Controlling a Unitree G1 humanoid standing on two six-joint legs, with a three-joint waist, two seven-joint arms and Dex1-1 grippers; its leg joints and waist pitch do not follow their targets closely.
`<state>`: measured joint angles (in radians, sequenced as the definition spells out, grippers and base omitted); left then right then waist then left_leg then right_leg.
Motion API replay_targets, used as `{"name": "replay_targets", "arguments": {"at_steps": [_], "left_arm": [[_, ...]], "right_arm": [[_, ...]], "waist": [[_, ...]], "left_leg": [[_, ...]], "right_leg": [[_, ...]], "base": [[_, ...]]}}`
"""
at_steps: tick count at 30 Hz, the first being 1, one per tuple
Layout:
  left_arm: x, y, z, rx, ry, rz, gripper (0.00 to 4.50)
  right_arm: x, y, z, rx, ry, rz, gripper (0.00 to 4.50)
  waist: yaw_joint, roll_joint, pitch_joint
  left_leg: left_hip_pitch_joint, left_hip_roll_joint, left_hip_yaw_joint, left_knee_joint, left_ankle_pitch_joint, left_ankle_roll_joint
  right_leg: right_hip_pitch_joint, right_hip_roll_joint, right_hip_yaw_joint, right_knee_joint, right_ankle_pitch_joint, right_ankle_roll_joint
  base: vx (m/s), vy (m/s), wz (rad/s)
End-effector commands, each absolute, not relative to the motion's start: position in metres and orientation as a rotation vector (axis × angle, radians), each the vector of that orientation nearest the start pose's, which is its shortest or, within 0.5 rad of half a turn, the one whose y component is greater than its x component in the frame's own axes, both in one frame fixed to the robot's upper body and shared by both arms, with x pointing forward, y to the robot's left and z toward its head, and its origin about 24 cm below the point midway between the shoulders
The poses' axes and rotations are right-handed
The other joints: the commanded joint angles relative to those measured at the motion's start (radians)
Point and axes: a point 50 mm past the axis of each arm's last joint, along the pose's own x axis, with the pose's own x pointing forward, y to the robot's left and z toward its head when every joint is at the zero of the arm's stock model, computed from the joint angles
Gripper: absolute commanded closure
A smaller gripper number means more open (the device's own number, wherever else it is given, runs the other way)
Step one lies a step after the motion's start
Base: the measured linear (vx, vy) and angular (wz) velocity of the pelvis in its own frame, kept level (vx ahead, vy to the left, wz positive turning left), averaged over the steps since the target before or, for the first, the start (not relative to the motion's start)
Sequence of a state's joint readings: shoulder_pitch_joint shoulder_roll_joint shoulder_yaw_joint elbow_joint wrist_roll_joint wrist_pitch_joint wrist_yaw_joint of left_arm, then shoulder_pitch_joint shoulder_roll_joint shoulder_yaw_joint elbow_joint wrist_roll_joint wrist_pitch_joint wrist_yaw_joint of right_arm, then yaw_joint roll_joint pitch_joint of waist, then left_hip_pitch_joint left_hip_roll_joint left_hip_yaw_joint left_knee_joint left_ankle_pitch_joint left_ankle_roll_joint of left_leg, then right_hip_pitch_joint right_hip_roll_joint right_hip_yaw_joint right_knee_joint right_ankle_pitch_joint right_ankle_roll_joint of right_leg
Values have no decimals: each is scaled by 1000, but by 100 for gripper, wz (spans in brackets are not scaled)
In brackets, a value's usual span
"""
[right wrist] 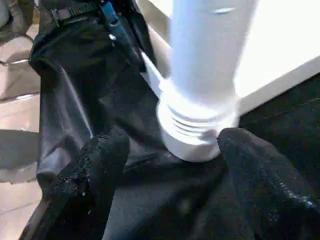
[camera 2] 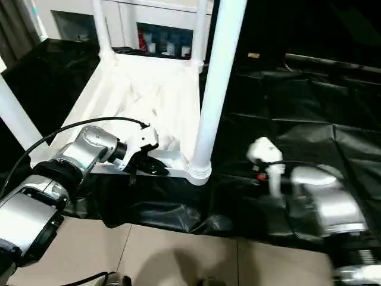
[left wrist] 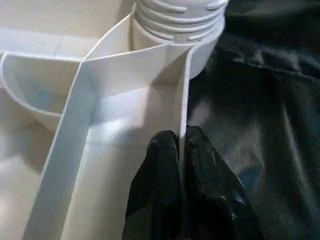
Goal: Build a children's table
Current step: Rotate leg to tighten
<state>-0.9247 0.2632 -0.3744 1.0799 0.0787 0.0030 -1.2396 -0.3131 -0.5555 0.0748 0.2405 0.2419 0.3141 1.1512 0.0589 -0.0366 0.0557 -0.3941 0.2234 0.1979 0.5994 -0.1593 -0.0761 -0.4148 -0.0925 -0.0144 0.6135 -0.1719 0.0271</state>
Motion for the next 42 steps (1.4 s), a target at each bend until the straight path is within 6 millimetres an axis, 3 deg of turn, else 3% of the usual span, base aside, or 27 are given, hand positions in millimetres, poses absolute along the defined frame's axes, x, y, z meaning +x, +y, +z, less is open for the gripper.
{"name": "replay_targets", "arguments": {"at_steps": [1, 5, 7, 9, 10, 11, 12, 19, 24, 29, 30, 33, 35, 42], "left_arm": [[349, 107, 55, 471, 588, -1332, 450], [348, 94, 48, 434, 554, -1259, 450], [347, 89, 45, 402, 544, -1242, 450], [345, 86, 44, 385, 539, -1242, 450], [343, 85, 43, 371, 536, -1242, 450], [343, 85, 43, 369, 536, -1242, 450], [342, 85, 42, 362, 534, -1232, 450], [336, 92, 41, 352, 545, -1274, 450], [332, 94, 43, 333, 544, -1318, 450], [329, 95, 41, 340, 553, -1319, 450], [329, 95, 42, 338, 553, -1318, 450], [329, 96, 42, 336, 555, -1315, 450], [328, 96, 41, 336, 557, -1315, 450], [327, 98, 40, 340, 565, -1310, 450]], "right_arm": [[288, -198, 67, -186, 369, 1044, 81], [297, -188, 57, -240, 376, 963, 54], [300, -184, 55, -251, 369, 940, 42], [302, -182, 55, -252, 360, 932, 42], [305, -179, 56, -242, 345, 926, 42], [305, -179, 57, -238, 342, 925, 42], [308, -178, 59, -207, 325, 919, 42], [316, -178, 61, -195, 295, 893, 42], [320, -179, 56, -192, 324, 883, 42], [324, -174, 53, -169, 323, 893, 42], [326, -173, 54, -155, 318, 890, 69], [328, -171, 55, -137, 312, 892, 77], [329, -169, 54, -134, 314, 901, 111], [327, -166, 50, -112, 315, 919, 162]], "waist": [[8, -12, -72], [4, -9, -71], [1, -10, -68], [-1, -19, -66], [-2, -17, -66], [-2, -28, -68], [-1, -28, -67], [-6, -16, -70], [-7, -18, -72], [-6, -20, -70], [-7, -25, -70], [-7, -23, -70], [-7, -22, -71], [-8, -25, -70]], "left_leg": [[21, 2, -4, -71, -268, 41], [24, 1, -1, -71, -265, 34], [25, 0, -1, -72, -287, 27], [23, -2, -3, -74, -304, 24], [25, -3, -3, -74, -309, 24], [24, -1, -3, -73, -304, 27], [23, -1, -3, -74, -296, 33], [23, 0, -2, -74, -274, 37], [22, -2, 2, -72, -234, 52], [24, 0, 3, -72, -245, 53], [22, 0, 2, -73, -246, 53], [24, 1, 3, -73, -242, 51], [25, 1, 3, -73, -236, 52], [24, 1, 3, -73, -234, 56]], "right_leg": [[47, -30, 8, -72, -199, -251], [43, -28, 7, -73, -198, -255], [41, -28, 8, -79, -247, -240], [43, -29, 7, -82, -303, -216], [41, -28, 8, -88, -333, -199], [42, -29, 8, -87, -333, -196], [41, -29, 8, -87, -335, -194], [39, -26, 9, -80, -264, -213], [44, -24, 9, -72, -184, -245], [42, -26, 10, -75, -214, -238], [43, -26, 9, -74, -224, -235], [41, -26, 10, -74, -222, -234], [41, -26, 10, -72, -211, -236], [42, -27, 10, -73, -217, -233]], "base": [[0, 0, 0], [0, 0, 0], [0, 0, 0], [0, 0, 0], [0, 0, 0], [0, 0, 0], [0, 0, 0], [0, 0, 0], [0, 0, 0], [0, 0, 0], [0, 0, 0], [0, 0, 0], [0, 0, 0], [0, 0, 0]]}}
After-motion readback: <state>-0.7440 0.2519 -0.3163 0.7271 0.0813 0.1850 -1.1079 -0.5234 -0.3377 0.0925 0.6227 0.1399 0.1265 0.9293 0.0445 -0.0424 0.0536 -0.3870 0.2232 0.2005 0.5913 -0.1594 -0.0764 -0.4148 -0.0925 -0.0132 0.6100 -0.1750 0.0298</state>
